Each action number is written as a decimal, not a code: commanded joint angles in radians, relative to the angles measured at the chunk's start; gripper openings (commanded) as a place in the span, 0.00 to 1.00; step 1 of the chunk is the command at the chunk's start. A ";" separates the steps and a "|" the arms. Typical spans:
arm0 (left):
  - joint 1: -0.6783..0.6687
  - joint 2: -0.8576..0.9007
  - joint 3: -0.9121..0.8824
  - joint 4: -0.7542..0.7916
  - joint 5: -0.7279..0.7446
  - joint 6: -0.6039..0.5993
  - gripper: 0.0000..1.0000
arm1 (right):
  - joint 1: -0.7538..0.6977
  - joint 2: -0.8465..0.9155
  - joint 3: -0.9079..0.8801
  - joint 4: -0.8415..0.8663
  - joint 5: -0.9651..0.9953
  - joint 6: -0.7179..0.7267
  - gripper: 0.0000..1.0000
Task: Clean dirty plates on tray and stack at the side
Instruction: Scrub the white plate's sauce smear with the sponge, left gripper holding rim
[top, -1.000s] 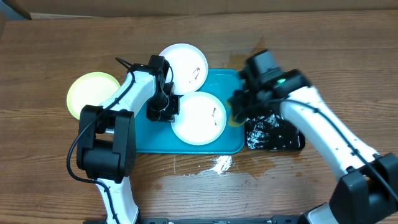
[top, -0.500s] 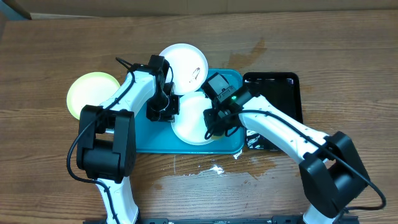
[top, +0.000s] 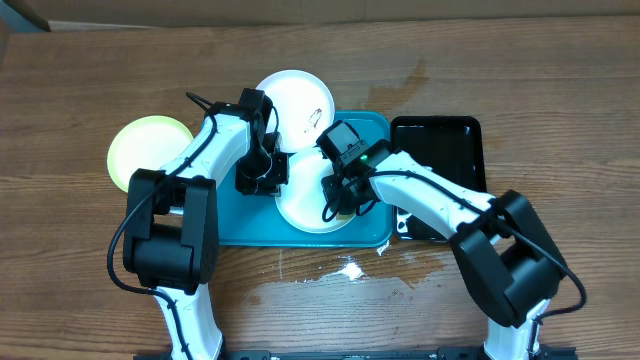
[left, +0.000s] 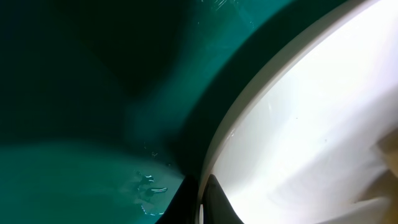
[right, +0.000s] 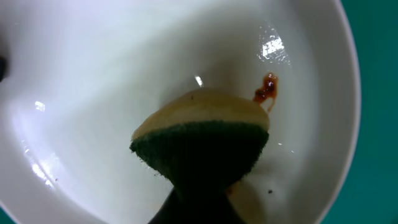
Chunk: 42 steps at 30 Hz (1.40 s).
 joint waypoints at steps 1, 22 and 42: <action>-0.010 -0.002 -0.014 0.008 -0.033 -0.024 0.04 | 0.005 0.014 0.000 0.021 0.018 -0.028 0.29; -0.010 -0.002 -0.014 0.008 -0.034 -0.024 0.04 | 0.011 -0.018 0.102 -0.214 0.016 -0.064 0.49; -0.010 -0.002 -0.014 0.008 -0.034 -0.013 0.04 | 0.061 0.026 0.047 -0.171 0.135 -0.064 0.04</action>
